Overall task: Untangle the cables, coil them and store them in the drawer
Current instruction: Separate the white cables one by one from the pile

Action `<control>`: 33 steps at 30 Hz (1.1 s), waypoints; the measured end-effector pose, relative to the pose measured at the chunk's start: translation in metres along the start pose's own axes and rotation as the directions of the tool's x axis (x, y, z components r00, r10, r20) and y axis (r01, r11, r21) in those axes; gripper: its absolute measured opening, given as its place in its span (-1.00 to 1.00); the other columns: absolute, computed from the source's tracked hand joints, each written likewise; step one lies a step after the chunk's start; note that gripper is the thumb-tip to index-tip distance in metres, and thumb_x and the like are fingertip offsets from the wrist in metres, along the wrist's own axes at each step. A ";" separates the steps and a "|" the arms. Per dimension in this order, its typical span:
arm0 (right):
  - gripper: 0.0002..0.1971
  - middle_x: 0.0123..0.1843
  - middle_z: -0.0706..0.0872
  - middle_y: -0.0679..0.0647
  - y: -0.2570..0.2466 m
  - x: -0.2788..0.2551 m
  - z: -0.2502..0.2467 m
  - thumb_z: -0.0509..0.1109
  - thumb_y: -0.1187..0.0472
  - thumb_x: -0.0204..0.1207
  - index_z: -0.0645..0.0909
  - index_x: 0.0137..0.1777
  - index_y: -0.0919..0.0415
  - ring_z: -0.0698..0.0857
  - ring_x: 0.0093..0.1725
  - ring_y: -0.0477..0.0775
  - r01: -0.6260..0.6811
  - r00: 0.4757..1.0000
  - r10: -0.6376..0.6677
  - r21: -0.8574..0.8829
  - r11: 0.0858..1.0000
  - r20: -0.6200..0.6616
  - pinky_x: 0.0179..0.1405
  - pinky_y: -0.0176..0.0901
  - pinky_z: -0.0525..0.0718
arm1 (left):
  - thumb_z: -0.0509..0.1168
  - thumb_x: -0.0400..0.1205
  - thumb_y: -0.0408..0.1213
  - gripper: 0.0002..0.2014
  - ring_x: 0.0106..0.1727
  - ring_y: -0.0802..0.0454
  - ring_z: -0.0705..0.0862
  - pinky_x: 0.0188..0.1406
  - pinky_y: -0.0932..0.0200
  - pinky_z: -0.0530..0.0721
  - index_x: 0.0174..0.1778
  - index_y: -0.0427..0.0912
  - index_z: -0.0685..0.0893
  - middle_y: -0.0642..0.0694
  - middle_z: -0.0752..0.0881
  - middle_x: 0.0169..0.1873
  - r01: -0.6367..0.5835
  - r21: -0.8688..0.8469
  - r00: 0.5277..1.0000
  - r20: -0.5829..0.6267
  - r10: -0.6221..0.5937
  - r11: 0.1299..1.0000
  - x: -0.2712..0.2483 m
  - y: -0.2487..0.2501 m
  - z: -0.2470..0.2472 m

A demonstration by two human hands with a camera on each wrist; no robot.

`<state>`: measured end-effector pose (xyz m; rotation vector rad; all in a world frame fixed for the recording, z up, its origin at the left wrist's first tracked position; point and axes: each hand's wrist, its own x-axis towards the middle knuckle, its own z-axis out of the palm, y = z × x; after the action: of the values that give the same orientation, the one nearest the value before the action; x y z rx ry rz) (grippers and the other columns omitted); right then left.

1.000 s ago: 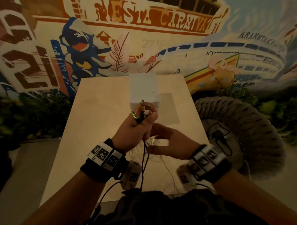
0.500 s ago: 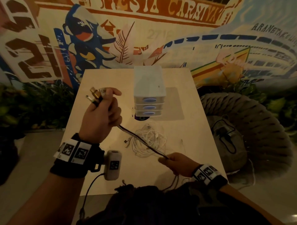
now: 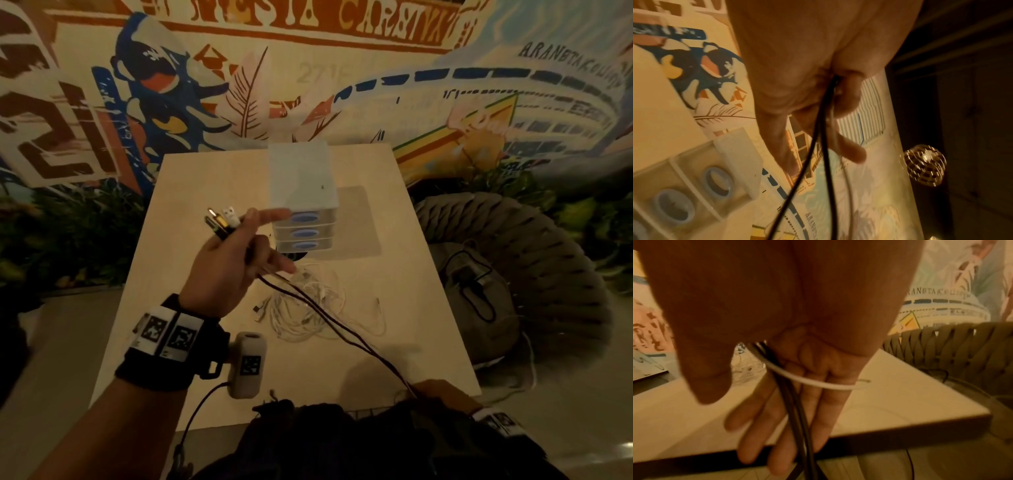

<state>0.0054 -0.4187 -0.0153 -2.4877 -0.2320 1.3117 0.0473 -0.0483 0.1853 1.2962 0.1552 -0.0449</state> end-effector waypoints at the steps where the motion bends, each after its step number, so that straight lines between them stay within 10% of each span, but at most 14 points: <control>1: -0.64 0.06 0.80 0.08 0.001 -0.005 -0.007 0.27 -0.21 0.59 0.73 0.07 0.02 0.75 0.21 0.18 0.006 1.000 -0.005 -0.024 1.000 0.026 0.25 -0.02 0.66 | -0.03 0.86 -0.05 -0.52 -0.32 -0.31 0.75 0.14 -0.35 0.75 0.32 -0.24 0.73 -0.16 0.38 -0.63 0.008 0.024 1.000 0.019 -0.008 1.000 -0.002 0.000 0.008; 5: -0.15 0.22 0.72 -0.26 -0.019 -0.032 -0.059 0.32 -0.70 0.14 0.62 0.35 -0.21 0.69 0.16 -0.28 0.178 0.984 -0.179 -0.116 0.977 -0.001 0.25 -0.29 0.64 | 0.01 0.80 0.05 -0.43 -0.40 -0.40 0.75 0.04 -0.47 0.75 -0.02 -0.36 0.76 -0.33 0.53 -0.63 0.062 0.084 0.994 0.085 -0.070 0.994 -0.006 0.001 0.040; 8: -0.35 0.23 0.60 -0.45 -0.067 -0.067 -0.114 0.29 -0.54 0.35 0.45 0.43 -0.39 0.59 0.17 -0.45 0.312 0.912 -0.335 -0.130 0.941 -0.237 0.15 -0.44 0.61 | 0.05 0.78 0.06 -0.41 -0.40 -0.42 0.75 -0.01 -0.51 0.74 -0.17 -0.40 0.71 -0.39 0.56 -0.60 0.088 0.196 0.985 0.127 -0.114 0.977 -0.007 -0.001 0.057; 11: -0.41 0.37 0.53 -0.50 -0.122 -0.104 -0.160 0.33 -0.38 0.47 0.39 0.51 -0.38 0.52 0.33 -0.45 0.589 0.618 -0.567 -0.156 0.793 -0.545 0.30 -0.50 0.52 | 0.05 0.81 0.02 -0.43 -0.48 -0.34 0.73 -0.08 -0.45 0.77 -0.16 -0.43 0.67 -0.29 0.51 -0.65 0.071 0.307 0.984 0.136 -0.118 0.949 -0.004 -0.006 0.072; 14: -0.42 0.50 0.49 -0.37 -0.178 -0.121 -0.185 0.35 -0.19 0.59 0.37 0.60 -0.18 0.47 0.45 -0.39 0.754 0.385 -0.723 -0.257 0.605 -0.573 0.40 -0.52 0.40 | 0.15 0.83 -0.12 -0.55 -0.60 -0.20 0.59 -0.23 -0.25 0.81 -0.26 -0.33 0.67 -0.19 0.46 -0.66 0.028 0.299 0.982 0.172 -0.083 0.954 -0.003 -0.008 0.085; 19: -0.70 0.35 0.64 -0.08 -0.222 -0.095 -0.174 0.18 0.06 0.77 0.56 0.44 -0.02 0.55 0.34 -0.19 0.754 0.380 -0.836 -0.391 0.528 -0.396 0.31 -0.14 0.57 | 0.20 0.68 -0.58 -0.55 -0.54 0.20 0.60 -0.36 0.15 0.65 -0.50 -0.09 0.60 0.08 0.61 -0.65 0.035 0.437 0.983 0.146 -0.110 0.899 -0.006 -0.014 0.093; 29: -0.49 0.56 0.56 -0.05 -0.208 -0.084 -0.165 0.06 -0.14 0.76 0.31 0.68 -0.09 0.43 0.57 -0.17 0.786 0.393 -0.824 -0.316 0.531 -0.408 0.56 -0.14 0.43 | 0.26 0.60 -0.18 -0.77 -0.55 0.08 0.47 -0.47 0.20 0.47 -0.30 -0.23 0.58 0.05 0.52 -0.61 -0.019 0.504 0.997 0.078 -0.024 0.864 -0.018 -0.020 0.089; 33: -0.28 0.58 0.52 -0.15 -0.199 -0.072 -0.158 0.26 -0.33 0.59 0.08 0.70 -0.37 0.55 0.50 -0.18 0.863 0.494 -0.739 0.157 0.479 -0.459 0.48 -0.06 0.58 | 0.21 0.74 -0.07 -0.59 -0.56 0.02 0.34 -0.46 0.15 0.42 0.21 -0.42 0.54 -0.27 0.35 -0.47 -0.077 0.183 0.996 0.061 0.067 0.980 -0.020 -0.020 0.093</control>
<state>0.0960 -0.2855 0.1938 -1.7739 -0.8823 0.4344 0.0333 -0.1438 0.1937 1.4839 0.0583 -0.0330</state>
